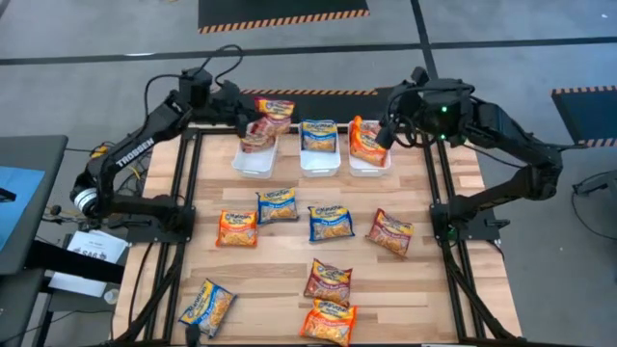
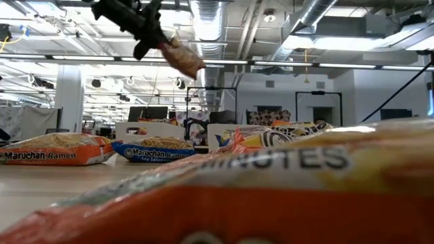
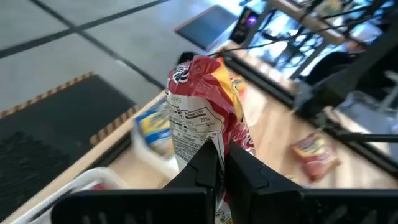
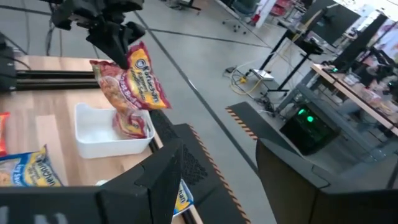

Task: Sort Maruchan noodles
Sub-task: Put the top right red noodle pack into the top left white bin

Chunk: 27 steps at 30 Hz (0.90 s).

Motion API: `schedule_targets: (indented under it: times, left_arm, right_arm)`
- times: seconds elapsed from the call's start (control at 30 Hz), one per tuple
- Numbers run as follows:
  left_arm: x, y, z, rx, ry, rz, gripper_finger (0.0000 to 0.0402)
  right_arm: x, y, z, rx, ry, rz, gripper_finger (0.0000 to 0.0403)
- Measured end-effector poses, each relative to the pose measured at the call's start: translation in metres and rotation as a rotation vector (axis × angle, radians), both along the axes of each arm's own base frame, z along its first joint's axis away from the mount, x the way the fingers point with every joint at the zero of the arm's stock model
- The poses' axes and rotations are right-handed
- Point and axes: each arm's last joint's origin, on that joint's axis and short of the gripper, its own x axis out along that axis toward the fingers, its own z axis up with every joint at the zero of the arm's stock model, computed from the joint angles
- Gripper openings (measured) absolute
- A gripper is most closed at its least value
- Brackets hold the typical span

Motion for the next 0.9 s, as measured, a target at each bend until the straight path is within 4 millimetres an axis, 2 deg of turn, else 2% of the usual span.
schedule_targets:
  times: [0.17,0.33,0.47,0.67,0.9]
  left_arm:
    - [-0.019,0.015,-0.012,-0.007,0.011,0.026,0.0]
    - [-0.03,0.022,-0.047,-0.076,0.008,0.022,0.0]
    - [-0.031,0.022,-0.072,-0.035,0.009,-0.009,0.0]
    - [-0.04,0.021,-0.11,-0.048,0.09,0.121,0.0]
    - [-0.045,0.017,-0.13,-0.037,0.123,0.129,0.0]
  right_arm:
    - [0.003,-0.006,-0.002,0.013,-0.006,-0.027,0.023]
    - [0.008,-0.014,-0.003,0.03,-0.027,-0.06,0.023]
    - [0.011,-0.02,-0.006,0.033,-0.023,-0.081,0.023]
    - [0.013,-0.025,-0.007,0.049,-0.041,-0.105,0.023]
    - [0.012,-0.025,-0.006,0.072,-0.067,-0.114,0.023]
